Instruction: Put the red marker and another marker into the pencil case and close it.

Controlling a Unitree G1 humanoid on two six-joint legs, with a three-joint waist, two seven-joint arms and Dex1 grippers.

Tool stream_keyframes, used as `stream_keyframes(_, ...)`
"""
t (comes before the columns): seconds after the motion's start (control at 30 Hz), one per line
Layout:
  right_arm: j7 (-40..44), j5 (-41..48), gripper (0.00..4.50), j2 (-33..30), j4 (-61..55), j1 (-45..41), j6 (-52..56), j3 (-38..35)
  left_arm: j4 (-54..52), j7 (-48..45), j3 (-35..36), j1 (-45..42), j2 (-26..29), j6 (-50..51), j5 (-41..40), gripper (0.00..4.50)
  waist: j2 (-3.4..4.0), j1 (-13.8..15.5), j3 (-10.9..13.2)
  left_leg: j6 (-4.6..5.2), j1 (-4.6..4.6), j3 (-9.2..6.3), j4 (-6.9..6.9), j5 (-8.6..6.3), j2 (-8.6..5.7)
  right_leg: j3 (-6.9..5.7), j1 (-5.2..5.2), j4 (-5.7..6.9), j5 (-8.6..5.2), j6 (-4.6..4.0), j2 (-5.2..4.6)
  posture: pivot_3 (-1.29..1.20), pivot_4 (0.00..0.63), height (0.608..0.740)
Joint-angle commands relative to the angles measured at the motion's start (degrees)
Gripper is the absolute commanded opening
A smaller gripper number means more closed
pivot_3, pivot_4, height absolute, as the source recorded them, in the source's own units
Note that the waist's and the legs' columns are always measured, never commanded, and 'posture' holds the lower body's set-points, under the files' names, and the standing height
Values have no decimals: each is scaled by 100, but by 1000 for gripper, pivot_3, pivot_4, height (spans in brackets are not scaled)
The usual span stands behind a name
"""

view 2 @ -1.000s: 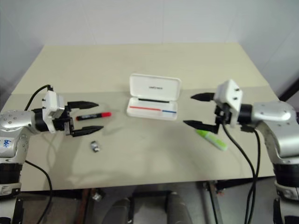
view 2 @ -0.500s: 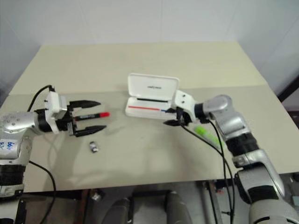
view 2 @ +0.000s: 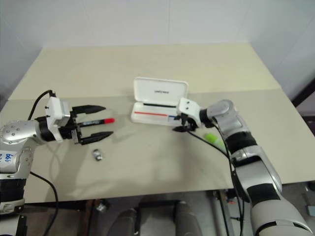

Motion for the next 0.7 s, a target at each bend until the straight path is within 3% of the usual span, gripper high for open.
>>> stream_keyframes(0.03, -29, -213, 2477, 149, 309, -236, -255, 59, -266, 101, 196, -42, 48, 49, -161, 4500, 0, -41, 0, 0, 1, 0, 0, 0, 0, 0, 0, 2, 0, 0, 1, 0, 150, 740)
stream_keyframes(0.1, -98, -372, 2477, 222, 568, -314, -371, 103, -281, 129, 205, -83, 38, 86, -193, 4500, 0, -68, 0, -1, 3, 0, 1, 1, -1, 2, 0, 7, 0, 0, 0, 0, 150, 740)
stream_keyframes(0.37, -271, -605, 19, 355, 1186, -683, -628, 49, -230, 101, 148, -200, 41, 114, -245, 4500, 0, -91, 0, -2, 47, 1, 1, 1, 0, 5, 37, 15, -6, -11, 3, 0, 150, 740)
stream_keyframes(0.53, 374, -300, 19, 218, 814, -523, -904, -107, -45, -254, 92, -238, 138, 180, -325, 4500, -1, -87, 0, -2, 45, 1, 0, 1, 0, 6, 36, 14, -6, -9, 3, 0, 150, 740)
stream_keyframes(0.7, 1248, 141, 19, -184, -719, 197, -878, -169, 160, -708, 59, -161, 310, 189, -337, 4500, 0, -81, 1, -10, 45, 1, -5, -5, 0, 6, 33, 16, -10, -4, 6, 0, 150, 740)
